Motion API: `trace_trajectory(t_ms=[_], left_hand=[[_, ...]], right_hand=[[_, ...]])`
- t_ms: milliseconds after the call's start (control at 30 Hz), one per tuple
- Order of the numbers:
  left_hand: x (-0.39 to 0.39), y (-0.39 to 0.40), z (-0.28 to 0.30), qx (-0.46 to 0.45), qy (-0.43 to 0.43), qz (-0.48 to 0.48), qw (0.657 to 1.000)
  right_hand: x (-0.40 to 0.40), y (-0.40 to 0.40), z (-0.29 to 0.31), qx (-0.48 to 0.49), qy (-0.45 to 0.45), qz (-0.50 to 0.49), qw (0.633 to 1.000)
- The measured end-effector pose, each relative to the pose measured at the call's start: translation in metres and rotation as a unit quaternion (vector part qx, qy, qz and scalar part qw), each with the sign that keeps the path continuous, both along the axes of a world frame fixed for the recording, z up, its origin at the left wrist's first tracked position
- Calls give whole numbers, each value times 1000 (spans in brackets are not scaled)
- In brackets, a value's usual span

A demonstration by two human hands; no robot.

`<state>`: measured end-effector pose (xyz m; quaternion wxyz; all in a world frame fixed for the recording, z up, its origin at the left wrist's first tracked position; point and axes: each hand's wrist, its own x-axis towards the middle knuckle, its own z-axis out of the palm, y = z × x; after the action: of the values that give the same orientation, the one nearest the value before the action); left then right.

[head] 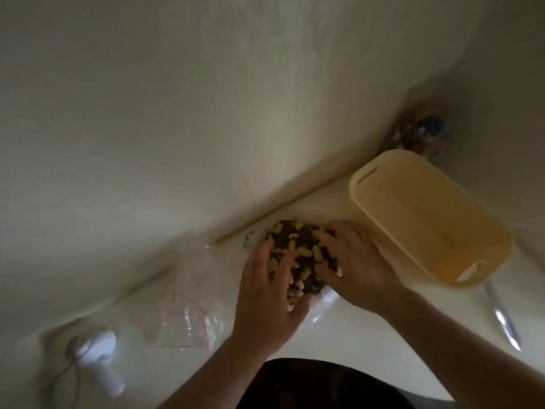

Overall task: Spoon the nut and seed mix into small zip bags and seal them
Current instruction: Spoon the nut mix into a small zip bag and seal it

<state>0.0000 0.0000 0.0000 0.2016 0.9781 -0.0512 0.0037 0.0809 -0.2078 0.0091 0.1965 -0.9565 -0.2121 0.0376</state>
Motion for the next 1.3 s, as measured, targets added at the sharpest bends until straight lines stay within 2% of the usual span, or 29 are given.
trace_trajectory(t_ms=[100, 267, 533, 667, 767, 967, 1067, 1167, 1233, 1300], left_hand=[[18, 0, -32, -48, -35, 10, 998], [16, 4, -74, -44, -152, -18, 987], [5, 8, -79, -90, -235, -41, 967], [7, 15, -64, -126, -301, -75, 942], [2, 21, -39, -79, -306, -84, 945], [-11, 57, 28, 129, -260, -132, 948], [-28, 85, 48, 181, -175, -83, 964], [-44, 109, 35, 244, -63, -68, 965], [-47, 119, 17, 254, -88, -85, 959], [-43, 124, 3, 232, -163, -93, 954]], right_hand=[[8, 0, -40, 67, -48, 39, 996], [6, -4, -83, 113, -125, 91, 982], [6, 0, -94, 139, -175, 101, 969], [-5, 3, -92, 137, -210, 77, 965], [-17, 4, -87, 126, -226, 68, 963], [-25, 2, -82, 109, -217, 71, 967], [-20, 3, -79, 131, -210, 66, 967], [-12, 8, -79, 145, -210, 65, 965], [-8, 11, -78, 148, -208, 69, 964], [-6, 11, -78, 144, -207, 73, 965]])
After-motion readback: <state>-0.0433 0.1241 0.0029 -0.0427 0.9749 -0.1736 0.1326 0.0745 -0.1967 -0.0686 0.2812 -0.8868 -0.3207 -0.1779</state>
